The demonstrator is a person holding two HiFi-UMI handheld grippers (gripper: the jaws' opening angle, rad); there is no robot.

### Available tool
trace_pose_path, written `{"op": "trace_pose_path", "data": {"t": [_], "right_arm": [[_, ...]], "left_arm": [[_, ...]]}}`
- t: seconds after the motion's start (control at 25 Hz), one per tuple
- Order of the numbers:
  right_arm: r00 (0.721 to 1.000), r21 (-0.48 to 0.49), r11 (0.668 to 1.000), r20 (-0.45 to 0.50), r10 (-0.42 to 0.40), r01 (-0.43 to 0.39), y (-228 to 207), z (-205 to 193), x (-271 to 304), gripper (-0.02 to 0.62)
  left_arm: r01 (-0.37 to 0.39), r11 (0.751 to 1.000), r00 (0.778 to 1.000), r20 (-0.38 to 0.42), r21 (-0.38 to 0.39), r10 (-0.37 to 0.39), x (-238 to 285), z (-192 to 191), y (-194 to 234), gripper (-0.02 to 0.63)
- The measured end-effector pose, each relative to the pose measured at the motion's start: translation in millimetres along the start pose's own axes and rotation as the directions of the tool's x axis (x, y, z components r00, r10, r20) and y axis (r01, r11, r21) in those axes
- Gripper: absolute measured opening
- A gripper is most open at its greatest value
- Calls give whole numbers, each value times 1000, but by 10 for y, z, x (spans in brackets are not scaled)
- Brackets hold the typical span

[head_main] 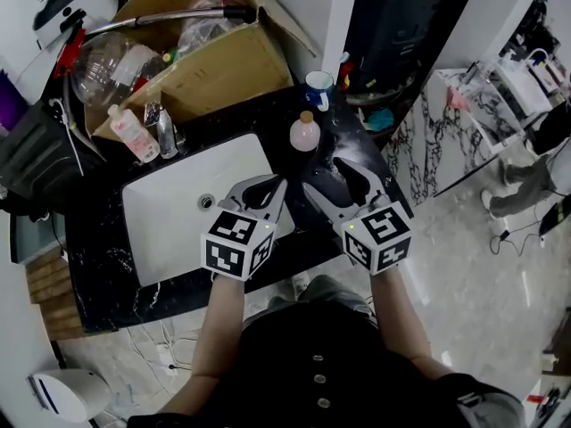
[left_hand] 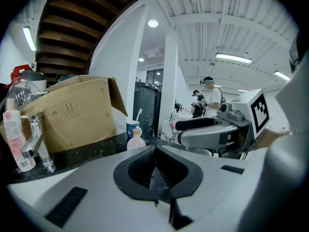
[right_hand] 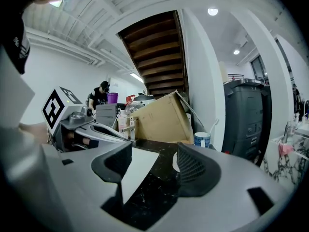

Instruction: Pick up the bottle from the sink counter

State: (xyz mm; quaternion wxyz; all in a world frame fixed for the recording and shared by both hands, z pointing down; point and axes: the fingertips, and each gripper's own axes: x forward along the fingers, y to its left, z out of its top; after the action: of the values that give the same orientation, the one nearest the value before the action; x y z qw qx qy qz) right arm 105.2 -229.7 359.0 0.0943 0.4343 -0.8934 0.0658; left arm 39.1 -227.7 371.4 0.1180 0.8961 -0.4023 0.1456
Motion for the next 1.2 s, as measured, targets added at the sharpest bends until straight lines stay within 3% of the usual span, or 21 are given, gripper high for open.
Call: {"op": "trace_pose_path", "data": {"t": [0.56,1.2], "right_arm": [[997,8,997,1,79,-79,-540,26,343,281],[990,12,990,-38,139,-139,-500,-87,629,283]], "left_arm": [[-37,999,999,-11,-11,37,569,134,106,18],[-80,996,996,-38,-50,78,596,-29,335,18]]}}
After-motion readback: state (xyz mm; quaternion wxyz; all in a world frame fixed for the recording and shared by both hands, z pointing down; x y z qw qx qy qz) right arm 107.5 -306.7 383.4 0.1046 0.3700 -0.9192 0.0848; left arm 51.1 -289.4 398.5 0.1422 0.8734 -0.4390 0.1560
